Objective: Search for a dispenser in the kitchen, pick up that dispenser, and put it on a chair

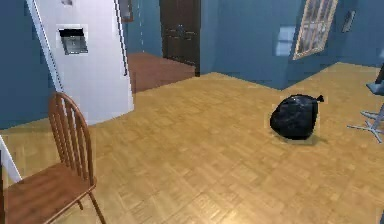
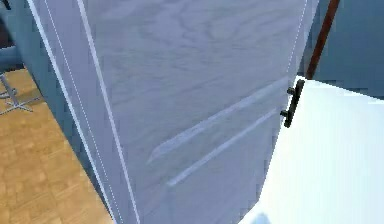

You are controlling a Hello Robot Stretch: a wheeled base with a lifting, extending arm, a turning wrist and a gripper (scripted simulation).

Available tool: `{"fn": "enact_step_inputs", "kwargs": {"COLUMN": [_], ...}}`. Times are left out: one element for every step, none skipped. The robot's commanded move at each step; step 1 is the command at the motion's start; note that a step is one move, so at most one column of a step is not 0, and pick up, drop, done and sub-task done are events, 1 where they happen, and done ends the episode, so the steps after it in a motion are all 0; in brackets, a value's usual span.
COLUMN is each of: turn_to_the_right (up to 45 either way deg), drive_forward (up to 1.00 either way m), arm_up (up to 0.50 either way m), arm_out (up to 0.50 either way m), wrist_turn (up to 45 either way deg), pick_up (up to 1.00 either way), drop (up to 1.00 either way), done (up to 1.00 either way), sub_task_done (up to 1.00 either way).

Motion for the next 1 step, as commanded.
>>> {"fn": "enact_step_inputs", "kwargs": {"turn_to_the_right": [33.0], "drive_forward": [0.00], "arm_up": [0.00], "arm_out": [0.00], "wrist_turn": [0.0], "pick_up": [0.00], "drop": [0.00], "done": [0.00], "sub_task_done": [0.00]}}
